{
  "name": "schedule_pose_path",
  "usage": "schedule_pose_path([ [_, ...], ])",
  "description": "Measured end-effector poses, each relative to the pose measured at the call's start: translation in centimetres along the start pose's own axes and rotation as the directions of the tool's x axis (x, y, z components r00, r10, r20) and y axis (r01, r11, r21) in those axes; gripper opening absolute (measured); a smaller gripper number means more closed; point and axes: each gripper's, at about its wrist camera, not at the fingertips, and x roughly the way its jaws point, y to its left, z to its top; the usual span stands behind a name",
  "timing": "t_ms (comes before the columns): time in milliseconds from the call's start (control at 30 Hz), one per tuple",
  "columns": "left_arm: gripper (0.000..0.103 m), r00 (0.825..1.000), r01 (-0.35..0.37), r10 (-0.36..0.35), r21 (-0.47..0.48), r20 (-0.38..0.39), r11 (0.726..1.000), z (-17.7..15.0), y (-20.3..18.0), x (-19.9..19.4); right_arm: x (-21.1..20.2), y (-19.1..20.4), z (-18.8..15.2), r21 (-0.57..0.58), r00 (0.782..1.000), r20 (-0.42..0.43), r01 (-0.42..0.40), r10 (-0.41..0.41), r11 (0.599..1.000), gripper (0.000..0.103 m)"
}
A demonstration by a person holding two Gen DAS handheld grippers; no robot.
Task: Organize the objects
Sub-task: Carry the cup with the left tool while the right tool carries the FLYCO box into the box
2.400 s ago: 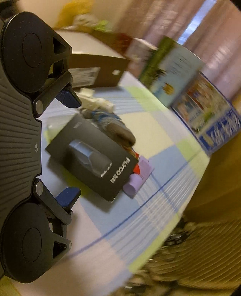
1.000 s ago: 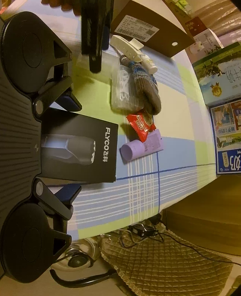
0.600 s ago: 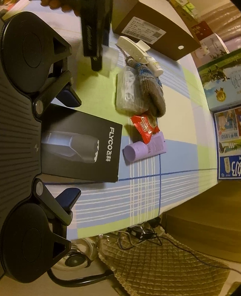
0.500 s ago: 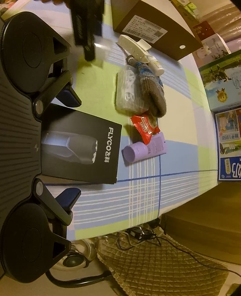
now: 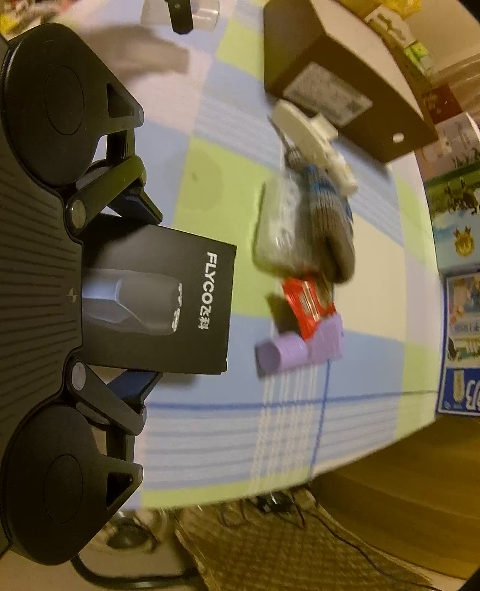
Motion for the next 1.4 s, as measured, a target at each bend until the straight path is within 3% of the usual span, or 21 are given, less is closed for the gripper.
schedule_pose_path([
  [167, 0.048, 0.999, -0.010, 0.011, -0.015, 0.040, 1.000, 0.8, 3.6, -2.3, -1.6, 3.3, 1.1, 0.016, 0.993, 0.042, -0.114, 0.113, 0.993, 0.077],
  [433, 0.048, 0.992, 0.014, -0.014, -0.001, 0.123, 1.000, 4.4, 8.7, -4.7, -3.5, 12.0, 5.3, -0.031, 0.950, 0.126, -0.283, 0.285, 0.959, 0.078],
  [667, 0.048, 0.980, 0.028, -0.034, 0.030, 0.196, 0.999, 8.8, 12.9, -5.3, -3.0, 20.0, 10.9, -0.111, 0.913, 0.209, -0.333, 0.349, 0.936, 0.078],
  [800, 0.048, 0.972, 0.025, -0.034, 0.043, 0.232, 0.999, 11.6, 15.1, -5.1, -1.7, 23.3, 14.2, -0.127, 0.909, 0.244, -0.316, 0.338, 0.940, 0.078],
  [1000, 0.048, 0.966, 0.021, -0.035, 0.054, 0.255, 0.998, 15.8, 18.5, -3.3, 2.0, 26.3, 18.6, -0.107, 0.932, 0.248, -0.245, 0.265, 0.963, 0.078],
  [1233, 0.048, 0.975, 0.011, -0.025, 0.062, 0.219, 0.998, 19.6, 21.6, 0.3, 5.6, 28.0, 21.0, -0.091, 0.960, 0.232, -0.140, 0.157, 0.986, 0.078],
  [1400, 0.048, 0.984, 0.012, -0.026, 0.080, 0.177, 0.997, 20.7, 22.8, 2.9, 8.2, 28.9, 21.5, -0.086, 0.979, 0.191, -0.053, 0.069, 0.995, 0.078],
])
